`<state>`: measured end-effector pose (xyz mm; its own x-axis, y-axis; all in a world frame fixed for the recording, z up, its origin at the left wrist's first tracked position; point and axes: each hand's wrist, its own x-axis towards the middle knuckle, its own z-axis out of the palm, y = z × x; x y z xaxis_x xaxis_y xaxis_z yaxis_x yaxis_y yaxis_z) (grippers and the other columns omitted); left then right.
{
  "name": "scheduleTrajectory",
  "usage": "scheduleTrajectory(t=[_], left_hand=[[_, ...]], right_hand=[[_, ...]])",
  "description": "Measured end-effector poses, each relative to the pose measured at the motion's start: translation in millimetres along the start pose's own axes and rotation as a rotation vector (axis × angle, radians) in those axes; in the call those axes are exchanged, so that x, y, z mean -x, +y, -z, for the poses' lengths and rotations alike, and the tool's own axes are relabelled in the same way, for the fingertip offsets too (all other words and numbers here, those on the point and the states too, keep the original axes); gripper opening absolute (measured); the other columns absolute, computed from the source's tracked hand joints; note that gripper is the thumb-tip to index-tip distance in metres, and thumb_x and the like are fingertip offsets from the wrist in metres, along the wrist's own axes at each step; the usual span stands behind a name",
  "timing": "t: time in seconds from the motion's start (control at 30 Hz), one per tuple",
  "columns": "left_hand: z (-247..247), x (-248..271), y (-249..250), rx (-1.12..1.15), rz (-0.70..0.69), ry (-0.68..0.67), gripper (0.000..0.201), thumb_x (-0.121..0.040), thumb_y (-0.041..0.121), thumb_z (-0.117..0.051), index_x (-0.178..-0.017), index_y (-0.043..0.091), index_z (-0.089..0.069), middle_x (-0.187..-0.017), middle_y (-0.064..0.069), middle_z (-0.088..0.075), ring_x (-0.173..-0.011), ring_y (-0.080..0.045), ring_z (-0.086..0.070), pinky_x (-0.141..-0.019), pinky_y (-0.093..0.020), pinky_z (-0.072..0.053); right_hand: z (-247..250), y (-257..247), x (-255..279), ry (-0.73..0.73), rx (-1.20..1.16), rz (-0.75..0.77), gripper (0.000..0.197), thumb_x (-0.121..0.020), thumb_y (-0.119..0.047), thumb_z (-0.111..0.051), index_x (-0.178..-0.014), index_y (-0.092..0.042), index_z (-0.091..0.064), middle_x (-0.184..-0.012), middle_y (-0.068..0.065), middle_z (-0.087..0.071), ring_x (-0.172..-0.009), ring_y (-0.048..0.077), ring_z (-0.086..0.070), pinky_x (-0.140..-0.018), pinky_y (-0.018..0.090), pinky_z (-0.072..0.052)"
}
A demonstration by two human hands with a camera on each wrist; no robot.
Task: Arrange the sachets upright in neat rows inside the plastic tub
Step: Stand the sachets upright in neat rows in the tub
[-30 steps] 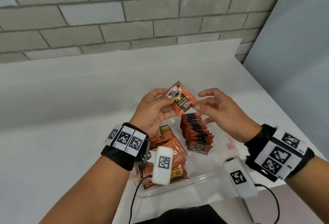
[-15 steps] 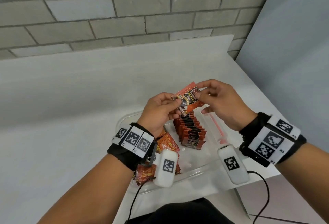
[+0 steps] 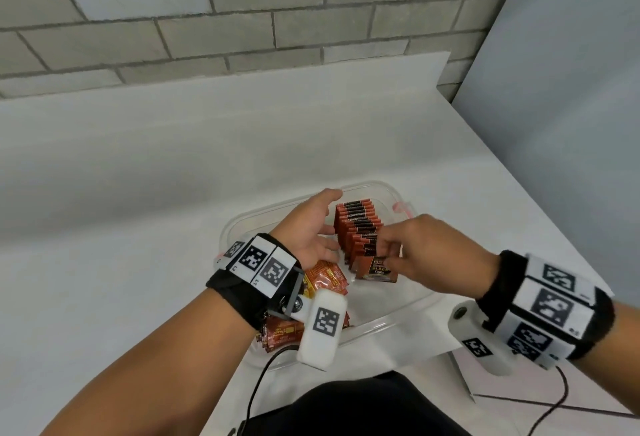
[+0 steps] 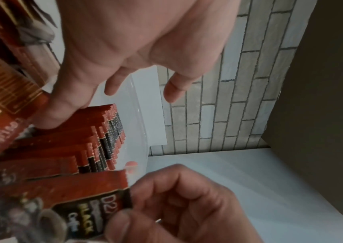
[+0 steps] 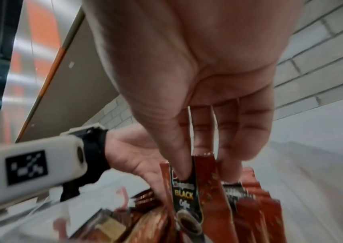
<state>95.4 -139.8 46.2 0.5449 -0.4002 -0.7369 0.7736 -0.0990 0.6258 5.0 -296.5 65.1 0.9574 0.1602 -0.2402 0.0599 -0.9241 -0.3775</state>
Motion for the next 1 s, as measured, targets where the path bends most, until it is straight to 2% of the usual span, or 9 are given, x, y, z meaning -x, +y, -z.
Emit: scheduleTrajectory(t=[0.13, 0.23, 0.3, 0.43, 0.5, 0.63, 0.73, 0.83, 1.0], left_hand=[[-5, 3, 0, 0.015, 0.012, -0.014, 0.052, -0.095, 0.033, -0.052, -0.134, 0.003, -0.034, -0.103, -0.021, -0.047, -0.074, -0.035, -0.053, -0.082, -0.048, -0.043], [-8, 5, -1, 0.005, 0.038, -0.036, 0.026, -0.097, 0.03, -0.049, -0.096, 0.004, -0.046, -0.086, -0.016, -0.047, -0.07, -0.032, -0.052, -0.08, -0.048, -0.043], [-11, 5, -2, -0.001, 0.048, -0.06, 0.026, -0.098, 0.029, -0.047, -0.082, 0.008, -0.046, -0.084, -0.016, -0.052, -0.073, -0.031, -0.055, -0.081, -0.048, -0.045], [-13, 5, -3, -0.005, 0.052, -0.107, 0.026, -0.098, 0.031, -0.047, -0.088, 0.008, -0.05, -0.092, -0.017, -0.059, -0.092, -0.034, -0.06, -0.103, -0.055, -0.038], [-12, 6, -3, -0.001, 0.051, -0.114, 0.025, -0.097, 0.031, -0.047, -0.089, 0.008, -0.05, -0.095, -0.018, -0.059, -0.098, -0.035, -0.059, -0.101, -0.055, -0.041], [-11, 8, -3, 0.019, 0.043, -0.122, 0.025, -0.097, 0.031, -0.048, -0.089, 0.007, -0.049, -0.092, -0.018, -0.059, -0.091, -0.033, -0.059, -0.091, -0.053, -0.044], [-11, 8, -4, 0.052, 0.04, -0.123, 0.025, -0.097, 0.029, -0.048, -0.087, 0.006, -0.051, -0.085, -0.016, -0.059, -0.085, -0.031, -0.059, -0.096, -0.054, -0.043], [-12, 9, -5, 0.067, 0.04, -0.123, 0.026, -0.097, 0.028, -0.048, -0.084, 0.006, -0.052, -0.079, -0.015, -0.059, -0.081, -0.031, -0.059, -0.099, -0.055, -0.042], [-13, 13, -7, 0.086, 0.04, -0.135, 0.029, -0.097, 0.027, -0.047, -0.08, 0.004, -0.052, -0.075, -0.015, -0.061, -0.078, -0.032, -0.059, -0.091, -0.053, -0.043]], right_hand=[[-12, 0, -5, -0.018, 0.116, -0.001, 0.008, -0.087, -0.016, -0.056, -0.091, -0.019, -0.062, -0.095, -0.004, -0.06, -0.085, 0.014, -0.056, -0.071, 0.028, -0.045], [-17, 1, -10, -0.048, 0.2, -0.03, 0.008, -0.086, -0.014, -0.052, -0.088, -0.02, -0.058, -0.094, -0.003, -0.06, -0.085, 0.019, -0.057, -0.065, 0.031, -0.046], [-19, 0, -13, -0.063, 0.267, -0.039, 0.009, -0.088, -0.014, -0.05, -0.085, -0.021, -0.054, -0.094, -0.002, -0.061, -0.084, 0.021, -0.058, -0.059, 0.028, -0.039], [-26, -4, -16, -0.081, 0.375, -0.018, 0.013, -0.091, -0.014, -0.046, -0.084, -0.025, -0.042, -0.098, 0.002, -0.06, -0.081, 0.024, -0.057, -0.054, 0.028, -0.03], [-27, -6, -15, -0.084, 0.414, -0.01, 0.01, -0.092, -0.014, -0.044, -0.088, -0.024, -0.045, -0.1, 0.002, -0.059, -0.075, 0.022, -0.051, -0.049, 0.026, -0.025], [-24, -9, -13, -0.095, 0.417, -0.026, 0.007, -0.093, -0.016, -0.045, -0.093, -0.022, -0.048, -0.101, 0.001, -0.059, -0.073, 0.019, -0.044, -0.046, 0.023, -0.023], [-22, -9, -11, -0.079, 0.39, -0.026, 0.004, -0.092, -0.016, -0.048, -0.096, -0.018, -0.051, -0.103, 0.003, -0.058, -0.077, 0.021, -0.049, -0.058, 0.027, -0.032], [-22, -7, -11, -0.069, 0.359, -0.019, 0.016, -0.09, -0.015, -0.053, -0.106, -0.011, -0.055, -0.106, 0.006, -0.057, -0.087, 0.024, -0.057, -0.064, 0.026, -0.033], [-22, -5, -6, 0.079, 0.104, -0.119, 0.039, -0.085, -0.023, -0.064, -0.12, -0.01, -0.051, -0.114, 0.007, -0.05, -0.1, 0.023, -0.053, -0.075, 0.022, -0.038]])
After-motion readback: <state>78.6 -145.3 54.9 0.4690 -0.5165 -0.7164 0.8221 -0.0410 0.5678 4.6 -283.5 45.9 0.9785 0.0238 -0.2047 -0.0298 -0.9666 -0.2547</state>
